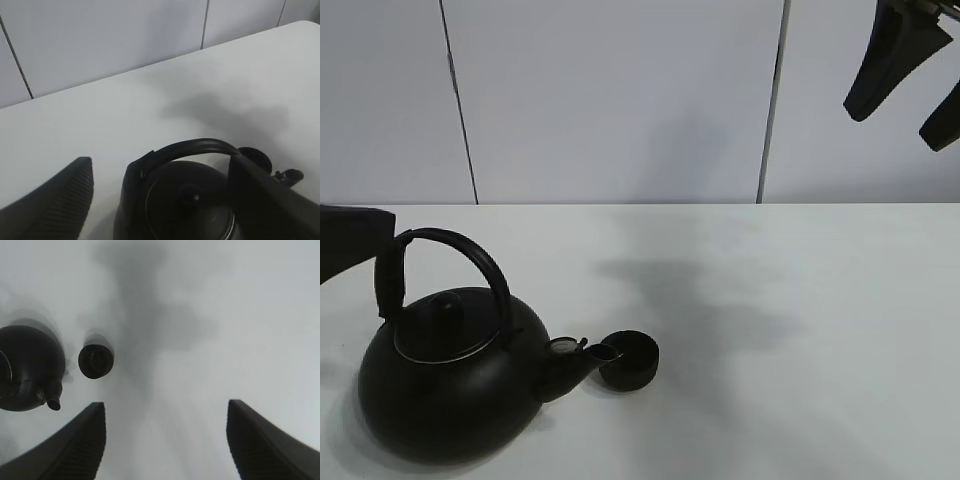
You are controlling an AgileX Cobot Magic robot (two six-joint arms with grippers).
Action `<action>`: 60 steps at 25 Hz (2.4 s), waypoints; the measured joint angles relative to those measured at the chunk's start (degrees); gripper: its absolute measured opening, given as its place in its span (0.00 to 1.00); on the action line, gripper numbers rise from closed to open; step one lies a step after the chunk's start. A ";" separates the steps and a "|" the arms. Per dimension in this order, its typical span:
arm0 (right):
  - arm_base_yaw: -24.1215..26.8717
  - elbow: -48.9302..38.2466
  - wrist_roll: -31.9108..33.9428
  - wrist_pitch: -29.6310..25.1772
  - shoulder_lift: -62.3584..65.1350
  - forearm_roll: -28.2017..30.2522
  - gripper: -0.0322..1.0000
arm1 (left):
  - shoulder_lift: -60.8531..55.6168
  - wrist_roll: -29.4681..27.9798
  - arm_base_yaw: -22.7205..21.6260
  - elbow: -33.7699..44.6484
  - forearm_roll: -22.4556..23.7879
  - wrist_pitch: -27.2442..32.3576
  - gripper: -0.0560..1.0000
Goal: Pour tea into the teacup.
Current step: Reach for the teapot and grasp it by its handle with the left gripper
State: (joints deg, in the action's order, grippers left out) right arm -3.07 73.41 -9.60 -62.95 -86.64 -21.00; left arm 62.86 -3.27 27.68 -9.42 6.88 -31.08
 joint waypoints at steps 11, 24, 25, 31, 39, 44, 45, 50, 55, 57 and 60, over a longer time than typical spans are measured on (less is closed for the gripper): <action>0.00 0.00 -0.11 0.00 0.00 0.00 0.49 | 0.15 9.96 0.00 0.27 -2.78 0.17 0.56; 0.00 0.00 -0.11 -0.13 0.00 0.00 0.49 | 19.53 9.91 0.00 0.27 -4.71 -18.13 0.56; 0.00 0.00 -0.11 -0.13 0.00 0.00 0.49 | 21.45 9.91 0.00 0.27 -5.68 -20.63 0.56; 0.00 0.00 -0.11 -0.13 0.00 0.00 0.49 | 30.95 11.12 0.00 0.11 -11.45 -33.25 0.56; 0.00 0.00 -0.11 0.18 0.00 0.00 0.49 | 36.40 11.12 0.00 -0.05 -12.28 -33.88 0.56; 0.00 0.00 -0.11 1.36 0.00 0.00 0.49 | 36.40 11.12 0.00 -0.05 -12.33 -34.07 0.49; 0.00 0.00 -0.11 1.42 0.00 0.00 0.49 | 36.40 11.12 0.00 -0.05 -12.33 -34.07 0.46; 0.00 0.00 -0.11 1.42 0.00 0.00 0.49 | 36.40 11.12 0.00 -0.05 -12.09 -34.07 0.31; 0.00 0.00 -0.06 1.42 0.00 0.00 0.49 | 36.40 11.37 0.18 -0.05 -11.00 -34.02 0.16; 0.00 0.00 -0.06 1.42 0.00 0.00 0.49 | 36.40 11.38 0.18 -0.23 -10.93 -34.02 0.16; 0.00 0.00 -0.06 1.42 0.00 0.00 0.49 | 36.33 11.57 0.18 -1.10 -10.49 -33.16 0.16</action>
State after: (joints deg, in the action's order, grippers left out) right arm -3.07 73.41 -9.65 -61.53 -86.64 -21.00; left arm 99.19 8.31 27.85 -10.52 -3.62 -64.24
